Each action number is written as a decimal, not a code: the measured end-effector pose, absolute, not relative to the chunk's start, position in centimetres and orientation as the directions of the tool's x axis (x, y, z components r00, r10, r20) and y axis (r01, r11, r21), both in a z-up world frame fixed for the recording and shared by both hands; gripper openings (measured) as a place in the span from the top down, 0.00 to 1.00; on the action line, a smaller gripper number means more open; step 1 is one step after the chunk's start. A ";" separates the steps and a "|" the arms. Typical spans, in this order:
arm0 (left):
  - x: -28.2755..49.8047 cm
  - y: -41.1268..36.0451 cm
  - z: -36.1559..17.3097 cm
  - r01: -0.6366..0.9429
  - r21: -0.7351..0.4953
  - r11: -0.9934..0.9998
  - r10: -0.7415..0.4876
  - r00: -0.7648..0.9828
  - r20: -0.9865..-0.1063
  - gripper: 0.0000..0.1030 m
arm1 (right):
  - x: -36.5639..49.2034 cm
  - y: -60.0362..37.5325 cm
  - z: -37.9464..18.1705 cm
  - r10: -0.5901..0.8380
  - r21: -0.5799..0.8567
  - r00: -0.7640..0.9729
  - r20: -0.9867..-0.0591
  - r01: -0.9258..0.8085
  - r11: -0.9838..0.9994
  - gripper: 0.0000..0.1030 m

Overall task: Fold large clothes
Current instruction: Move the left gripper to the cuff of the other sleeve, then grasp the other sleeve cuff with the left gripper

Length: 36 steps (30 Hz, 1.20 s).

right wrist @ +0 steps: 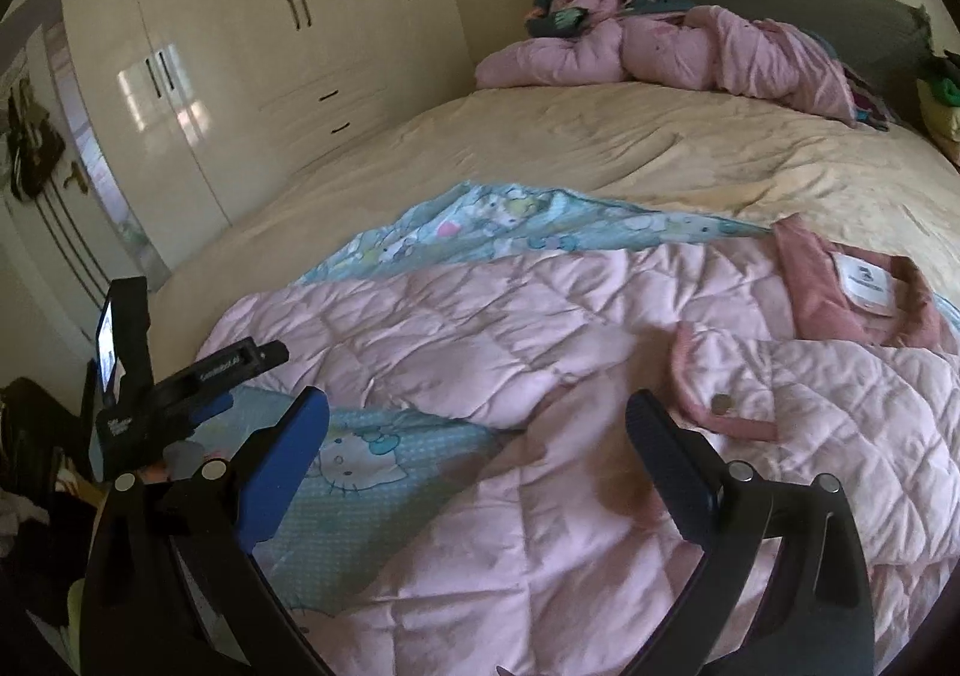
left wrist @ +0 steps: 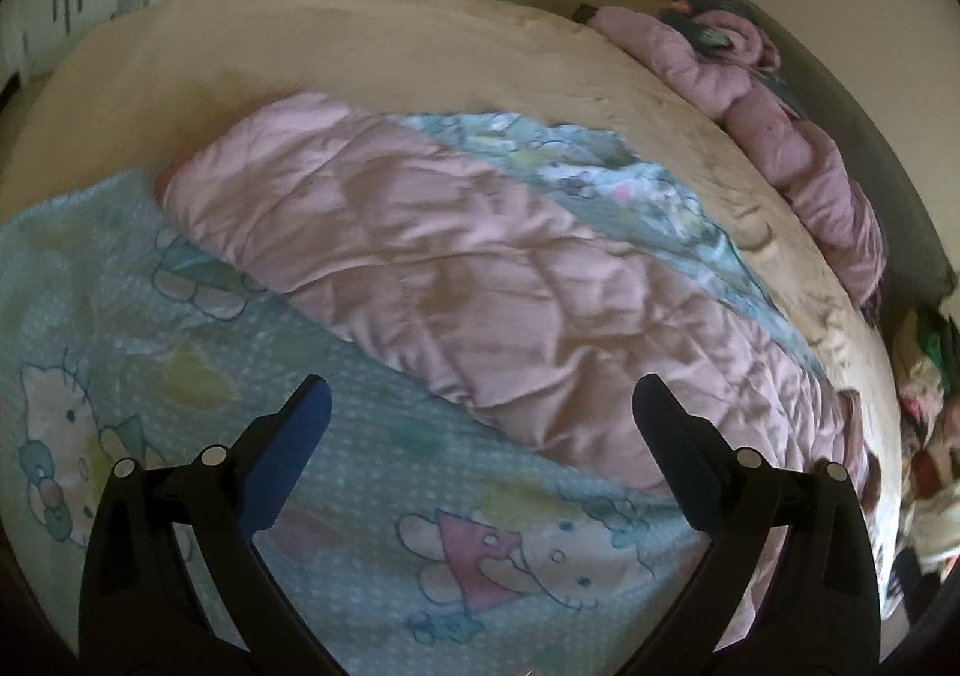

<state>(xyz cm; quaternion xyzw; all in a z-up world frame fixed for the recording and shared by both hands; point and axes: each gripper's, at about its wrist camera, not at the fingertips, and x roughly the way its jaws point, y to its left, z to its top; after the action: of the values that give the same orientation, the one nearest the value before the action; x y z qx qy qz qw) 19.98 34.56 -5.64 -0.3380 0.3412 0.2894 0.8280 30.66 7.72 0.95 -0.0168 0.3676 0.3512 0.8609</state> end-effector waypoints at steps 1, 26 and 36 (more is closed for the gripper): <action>20.0 34.9 -5.9 -0.714 -0.368 0.596 0.248 0.599 -0.761 0.09 | 30.7 8.1 0.7 0.594 0.229 0.476 -0.648 -0.622 0.749 0.04; 17.8 44.1 -9.6 -0.742 -0.557 0.373 0.339 0.668 -0.662 0.69 | 31.9 4.2 -2.2 0.609 0.348 0.420 -0.673 -0.547 0.761 0.04; 16.2 42.0 -2.3 -0.638 -0.587 0.498 0.375 0.769 -0.518 0.88 | 31.2 -1.6 -1.8 0.603 0.409 0.475 -0.641 -0.453 0.792 0.04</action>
<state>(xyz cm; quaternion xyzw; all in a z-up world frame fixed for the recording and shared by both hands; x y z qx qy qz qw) 16.25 41.99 -2.28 -0.4025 0.1638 0.2980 0.8499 31.16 -1.61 -1.78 0.0918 0.4086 0.3093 0.8538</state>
